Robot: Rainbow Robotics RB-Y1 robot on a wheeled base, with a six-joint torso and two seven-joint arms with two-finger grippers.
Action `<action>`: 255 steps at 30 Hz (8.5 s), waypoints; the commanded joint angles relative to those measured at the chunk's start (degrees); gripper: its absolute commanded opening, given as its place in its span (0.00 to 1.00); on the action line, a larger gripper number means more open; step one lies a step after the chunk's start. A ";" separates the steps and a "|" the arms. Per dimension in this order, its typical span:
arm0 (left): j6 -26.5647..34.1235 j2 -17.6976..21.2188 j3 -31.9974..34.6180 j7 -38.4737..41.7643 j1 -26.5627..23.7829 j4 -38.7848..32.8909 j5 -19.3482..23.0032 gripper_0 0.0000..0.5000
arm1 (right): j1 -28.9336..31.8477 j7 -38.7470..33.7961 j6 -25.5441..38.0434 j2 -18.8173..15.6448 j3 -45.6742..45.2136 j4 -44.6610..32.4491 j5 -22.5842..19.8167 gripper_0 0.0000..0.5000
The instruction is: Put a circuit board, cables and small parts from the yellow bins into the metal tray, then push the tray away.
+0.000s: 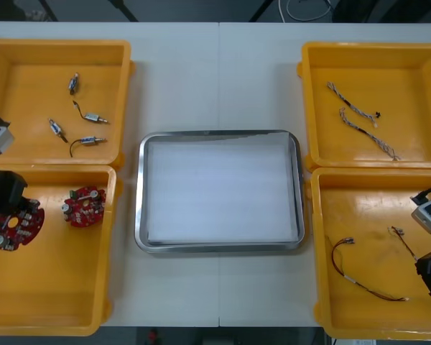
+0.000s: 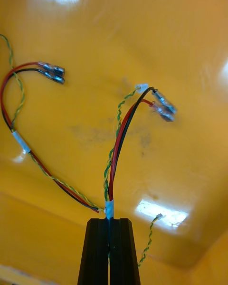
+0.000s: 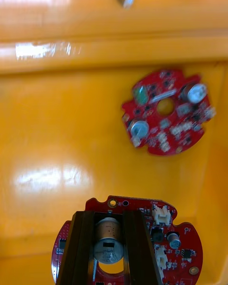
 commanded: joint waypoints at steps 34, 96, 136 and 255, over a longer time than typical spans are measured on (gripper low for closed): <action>-1.62 -11.82 -40.01 31.06 -29.81 2.00 -8.44 0.00 | -23.82 -5.18 9.48 -11.14 9.30 -8.89 -6.58 0.00; 0.63 -13.31 -26.65 32.90 -30.87 1.21 -9.41 1.00 | -49.30 -6.59 9.48 -9.20 34.08 -6.16 -10.62 0.00; -14.19 -3.65 -10.39 25.61 -35.09 36.80 -23.12 1.00 | -56.25 1.67 -7.71 1.25 71.35 18.45 11.79 0.00; -16.47 -15.95 -47.30 32.02 -38.78 24.94 -17.15 0.00 | -55.19 3.78 -5.78 -1.91 10.18 50.00 18.47 1.00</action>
